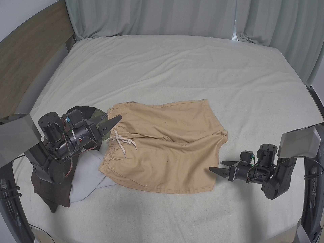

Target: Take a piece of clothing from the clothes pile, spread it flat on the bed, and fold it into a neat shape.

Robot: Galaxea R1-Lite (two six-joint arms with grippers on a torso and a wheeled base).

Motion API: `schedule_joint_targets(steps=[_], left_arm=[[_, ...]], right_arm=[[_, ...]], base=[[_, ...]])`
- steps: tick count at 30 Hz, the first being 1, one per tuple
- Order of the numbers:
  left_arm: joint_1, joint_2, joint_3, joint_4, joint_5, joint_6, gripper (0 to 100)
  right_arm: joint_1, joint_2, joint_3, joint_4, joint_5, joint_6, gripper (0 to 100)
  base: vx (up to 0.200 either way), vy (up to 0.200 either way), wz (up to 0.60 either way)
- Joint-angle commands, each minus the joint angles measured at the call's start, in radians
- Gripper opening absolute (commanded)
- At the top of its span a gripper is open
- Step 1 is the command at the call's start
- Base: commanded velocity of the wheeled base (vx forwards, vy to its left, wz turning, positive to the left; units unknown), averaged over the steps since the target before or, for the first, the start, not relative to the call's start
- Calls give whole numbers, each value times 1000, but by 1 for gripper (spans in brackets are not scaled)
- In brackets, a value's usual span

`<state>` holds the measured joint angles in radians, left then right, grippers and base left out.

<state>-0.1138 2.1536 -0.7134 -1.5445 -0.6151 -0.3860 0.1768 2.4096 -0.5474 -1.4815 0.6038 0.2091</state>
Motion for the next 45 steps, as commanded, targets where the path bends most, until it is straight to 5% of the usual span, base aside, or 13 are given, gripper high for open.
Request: schedule_joint_targets(steps=[1,27,32,45], left_arm=[[0,-1,0,0,0,-1,100],[2,0,-1,0,0,-1,100],[2,0,-1,0,0,1,100],[2,0,-3,-2,0,1,100]], right_arm=[[16,74,7,-29,-15,13,100],[78,201,-209,-59,-104,239,100],[81,172,-186,-63,-68,294,100],[82,-84,43,-62,162,294,100]], base=[[0,0,0],[0,0,0],[0,0,0],[0,0,0]])
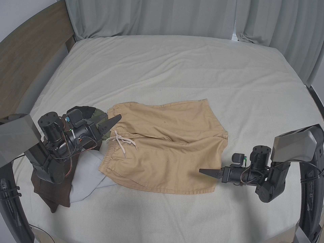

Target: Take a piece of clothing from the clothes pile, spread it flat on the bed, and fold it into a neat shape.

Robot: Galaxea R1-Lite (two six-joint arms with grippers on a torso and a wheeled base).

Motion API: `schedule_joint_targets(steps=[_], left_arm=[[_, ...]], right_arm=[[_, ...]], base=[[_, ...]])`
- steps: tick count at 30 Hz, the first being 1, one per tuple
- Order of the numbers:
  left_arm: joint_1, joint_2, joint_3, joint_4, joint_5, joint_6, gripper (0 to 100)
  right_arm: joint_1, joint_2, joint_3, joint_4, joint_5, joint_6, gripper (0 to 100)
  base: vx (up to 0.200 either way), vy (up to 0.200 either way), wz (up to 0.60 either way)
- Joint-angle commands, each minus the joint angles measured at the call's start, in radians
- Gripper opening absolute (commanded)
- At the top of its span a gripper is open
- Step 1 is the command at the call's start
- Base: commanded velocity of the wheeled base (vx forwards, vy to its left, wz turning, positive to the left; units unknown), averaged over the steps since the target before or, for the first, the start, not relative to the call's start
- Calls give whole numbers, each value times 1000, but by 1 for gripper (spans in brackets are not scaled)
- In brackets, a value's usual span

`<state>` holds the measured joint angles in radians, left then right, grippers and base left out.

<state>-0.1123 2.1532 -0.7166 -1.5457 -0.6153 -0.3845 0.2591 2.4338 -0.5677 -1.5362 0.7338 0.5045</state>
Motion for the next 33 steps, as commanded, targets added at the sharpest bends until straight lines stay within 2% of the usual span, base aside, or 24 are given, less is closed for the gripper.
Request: schedule_joint_targets(steps=[1,6,15,20,25,33], left_arm=[[0,1,0,-1,0,-1,100],[-1,2,0,-1,0,-1,100],[-1,5,0,-1,0,-1,100],[-1,5,0,-1,0,-1,100],[-1,5,0,-1,0,-1,100],[-1,7,0,-1,0,-1,100]], right_arm=[[-1,-119,72,-5,38,-1,100],[-17,-156,107,-4,67,2,100],[-90,-245,189,-2,134,0,100],[-118,-249,204,-2,136,-15,100],[-130,-203,206,1,133,-52,100],[-152,-65,201,1,127,-176,100]], base=[[0,0,0],[0,0,0],[0,0,0],[0,0,0],[0,0,0],[0,0,0]])
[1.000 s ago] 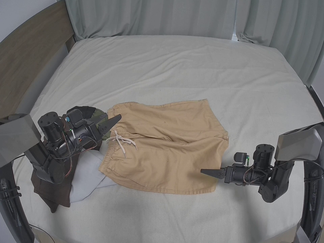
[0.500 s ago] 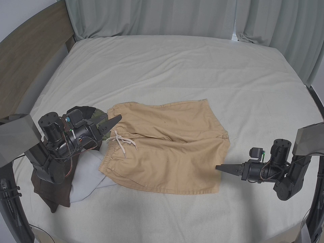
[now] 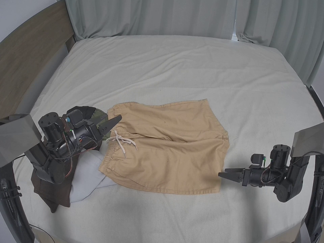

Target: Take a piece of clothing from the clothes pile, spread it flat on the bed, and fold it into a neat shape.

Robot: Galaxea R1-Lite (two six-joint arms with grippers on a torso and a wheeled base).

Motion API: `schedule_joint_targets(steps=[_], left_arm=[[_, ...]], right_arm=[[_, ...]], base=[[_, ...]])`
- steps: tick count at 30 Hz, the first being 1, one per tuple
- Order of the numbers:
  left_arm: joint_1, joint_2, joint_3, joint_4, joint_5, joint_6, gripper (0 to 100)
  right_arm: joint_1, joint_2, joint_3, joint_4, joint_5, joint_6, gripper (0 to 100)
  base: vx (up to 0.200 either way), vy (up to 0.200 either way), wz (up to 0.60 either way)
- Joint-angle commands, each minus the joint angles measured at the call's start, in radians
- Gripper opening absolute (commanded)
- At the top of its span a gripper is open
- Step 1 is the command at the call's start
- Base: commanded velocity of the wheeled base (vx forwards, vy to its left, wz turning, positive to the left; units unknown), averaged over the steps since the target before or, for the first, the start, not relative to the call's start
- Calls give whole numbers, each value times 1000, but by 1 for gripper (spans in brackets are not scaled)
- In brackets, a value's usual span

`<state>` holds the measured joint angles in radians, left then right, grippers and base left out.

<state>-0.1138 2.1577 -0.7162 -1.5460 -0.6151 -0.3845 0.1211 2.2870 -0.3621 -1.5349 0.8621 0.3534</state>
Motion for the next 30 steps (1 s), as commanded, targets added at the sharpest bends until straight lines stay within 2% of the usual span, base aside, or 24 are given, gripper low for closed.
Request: schedule_joint_targets(steps=[1,8,13,18,22,30], left_arm=[[0,2,0,0,0,-1,100],[0,2,0,0,0,1,100],[2,2,-2,0,2,-1,100],[2,1,-2,0,0,-1,100],[2,1,0,0,2,1,100],[2,1,-2,0,0,-1,100]], right_arm=[[-15,83,-4,-1,-3,-27,100],[-40,184,-34,-2,-11,-99,100],[-27,253,-69,-4,-60,-129,100],[3,285,-107,-5,-107,-125,100],[60,328,-164,-5,-160,-110,100],[106,308,-158,-7,-158,-25,100]], base=[[0,0,0],[0,0,0],[0,0,0],[0,0,0],[0,0,0],[0,0,0]])
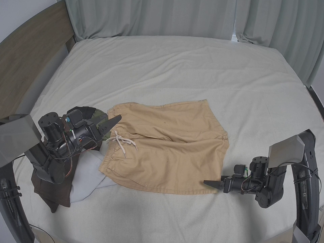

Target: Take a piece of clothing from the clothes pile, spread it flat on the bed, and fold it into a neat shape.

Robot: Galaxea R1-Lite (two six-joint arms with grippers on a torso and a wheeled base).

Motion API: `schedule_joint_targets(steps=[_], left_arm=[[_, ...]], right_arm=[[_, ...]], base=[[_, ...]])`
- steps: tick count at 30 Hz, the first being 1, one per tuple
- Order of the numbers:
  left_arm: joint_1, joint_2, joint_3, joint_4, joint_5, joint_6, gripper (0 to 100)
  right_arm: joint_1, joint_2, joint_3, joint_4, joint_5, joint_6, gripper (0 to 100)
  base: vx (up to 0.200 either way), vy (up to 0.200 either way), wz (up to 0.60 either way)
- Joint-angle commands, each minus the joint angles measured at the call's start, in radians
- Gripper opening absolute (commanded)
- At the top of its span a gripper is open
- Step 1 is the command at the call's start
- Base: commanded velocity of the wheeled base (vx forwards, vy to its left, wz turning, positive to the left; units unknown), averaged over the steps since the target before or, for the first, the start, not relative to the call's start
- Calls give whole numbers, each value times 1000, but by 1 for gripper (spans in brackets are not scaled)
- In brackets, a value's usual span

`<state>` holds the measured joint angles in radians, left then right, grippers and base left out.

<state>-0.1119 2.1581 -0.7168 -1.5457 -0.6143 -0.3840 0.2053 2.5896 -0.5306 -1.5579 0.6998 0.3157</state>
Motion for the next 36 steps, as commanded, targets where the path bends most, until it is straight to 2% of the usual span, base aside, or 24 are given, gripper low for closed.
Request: schedule_joint_targets(steps=[1,7,13,24,31,36], left_arm=[[0,0,-1,-1,-1,-1,100],[0,0,-1,-1,1,1,100],[0,3,-7,-1,1,1,100],[-2,5,-6,-1,1,1,100],[0,17,-4,-1,1,1,100],[9,28,0,-1,1,1,100]], right_arm=[[22,-3,17,16,6,14,100],[16,-69,57,16,20,32,100],[5,-167,110,18,67,75,100],[-109,-267,172,19,135,75,100],[-144,-301,196,18,142,66,100],[-135,-328,205,18,141,60,100]], base=[[0,0,0],[0,0,0],[0,0,0],[0,0,0],[0,0,0],[0,0,0]])
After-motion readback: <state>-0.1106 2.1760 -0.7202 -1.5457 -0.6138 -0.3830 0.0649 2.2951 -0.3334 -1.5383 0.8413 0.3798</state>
